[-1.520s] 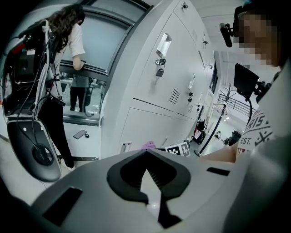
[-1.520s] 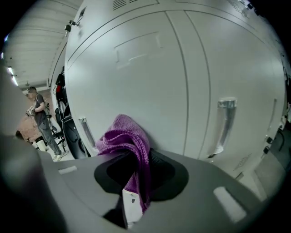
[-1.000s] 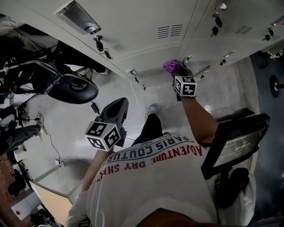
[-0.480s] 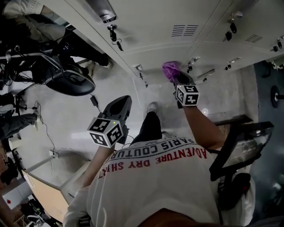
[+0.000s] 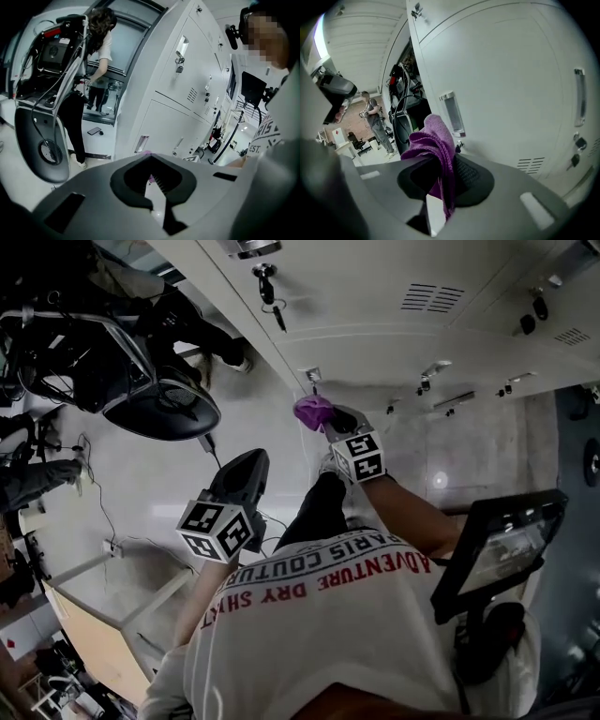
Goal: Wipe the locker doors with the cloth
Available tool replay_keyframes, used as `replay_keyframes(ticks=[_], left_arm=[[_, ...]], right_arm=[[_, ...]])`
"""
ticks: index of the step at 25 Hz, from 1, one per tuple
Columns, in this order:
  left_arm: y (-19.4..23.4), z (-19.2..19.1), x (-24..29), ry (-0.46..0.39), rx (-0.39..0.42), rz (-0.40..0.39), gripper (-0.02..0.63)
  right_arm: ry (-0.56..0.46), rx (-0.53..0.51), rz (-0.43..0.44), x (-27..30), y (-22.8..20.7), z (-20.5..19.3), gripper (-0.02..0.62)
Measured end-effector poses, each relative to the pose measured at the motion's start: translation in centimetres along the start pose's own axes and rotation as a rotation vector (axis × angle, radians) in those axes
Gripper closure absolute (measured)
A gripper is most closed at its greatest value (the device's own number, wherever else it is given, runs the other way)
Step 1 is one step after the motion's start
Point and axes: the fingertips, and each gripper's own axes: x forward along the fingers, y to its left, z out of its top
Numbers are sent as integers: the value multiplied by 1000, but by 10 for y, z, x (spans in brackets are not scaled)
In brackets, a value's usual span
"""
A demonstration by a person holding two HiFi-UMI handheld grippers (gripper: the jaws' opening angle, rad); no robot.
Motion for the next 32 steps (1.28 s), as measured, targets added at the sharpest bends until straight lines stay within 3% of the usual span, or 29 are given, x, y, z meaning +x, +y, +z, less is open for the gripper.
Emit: replay_keyframes(ticks=[8,15,26,32], left_arm=[[31,-41,10,-1,-39,22,606],[49,-60,20,12,-32,40,606],[36,-56,32,37,-9,16,606],[24,-53,38,53,4,-6,606]], right_arm=[[50,-20,10,63,4,-36,517],[36,20,-60,99,-23,-48,517],[29,31,-84,98,-47,-45,517],[32,-34,-105,76,-72,-43,517]])
